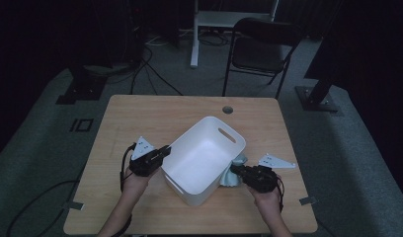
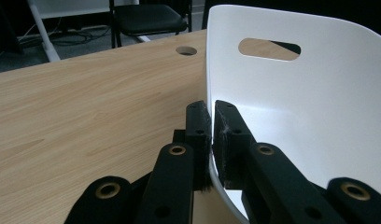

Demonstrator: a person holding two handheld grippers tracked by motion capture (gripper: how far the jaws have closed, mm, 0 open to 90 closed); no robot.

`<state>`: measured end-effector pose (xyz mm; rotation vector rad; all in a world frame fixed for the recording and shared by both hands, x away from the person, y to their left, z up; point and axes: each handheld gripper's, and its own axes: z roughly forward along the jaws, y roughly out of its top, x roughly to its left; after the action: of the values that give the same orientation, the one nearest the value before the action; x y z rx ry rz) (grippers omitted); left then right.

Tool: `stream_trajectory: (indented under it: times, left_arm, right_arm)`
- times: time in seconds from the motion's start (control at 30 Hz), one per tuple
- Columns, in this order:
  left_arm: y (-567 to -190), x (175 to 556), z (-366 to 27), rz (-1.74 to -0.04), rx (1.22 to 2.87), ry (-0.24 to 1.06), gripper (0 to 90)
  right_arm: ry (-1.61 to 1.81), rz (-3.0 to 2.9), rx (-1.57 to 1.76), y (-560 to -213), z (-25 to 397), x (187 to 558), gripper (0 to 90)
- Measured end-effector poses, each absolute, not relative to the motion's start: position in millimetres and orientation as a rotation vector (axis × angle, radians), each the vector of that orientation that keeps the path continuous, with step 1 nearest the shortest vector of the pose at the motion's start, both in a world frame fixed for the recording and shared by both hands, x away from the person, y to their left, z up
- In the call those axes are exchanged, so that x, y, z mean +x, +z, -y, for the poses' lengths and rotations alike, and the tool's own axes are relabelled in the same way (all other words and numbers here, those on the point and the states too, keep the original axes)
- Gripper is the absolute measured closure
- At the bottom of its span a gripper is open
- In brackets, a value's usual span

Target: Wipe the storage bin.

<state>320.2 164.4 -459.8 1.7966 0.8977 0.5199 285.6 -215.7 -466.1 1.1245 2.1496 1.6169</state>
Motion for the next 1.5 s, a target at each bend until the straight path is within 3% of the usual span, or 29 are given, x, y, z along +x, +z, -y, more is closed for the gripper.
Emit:
stream_trajectory:
  times: [0.2,0.4,1.5]
  left_arm:
    - [-459.8,319.0,-162.8,-0.907,1.794,0.532,85.3]
    - [-460.0,319.1,-161.9,-0.913,1.788,0.534,85.4]
    - [-460.3,317.1,-155.9,-0.927,1.782,0.558,85.6]
  right_arm:
    - [1.594,-2.180,1.165,-478.7,213.4,289.1,80.6]
    - [1.624,-2.175,1.127,-465.7,213.6,283.9,80.5]
    - [1.598,-2.227,1.121,-472.6,203.3,270.5,80.5]
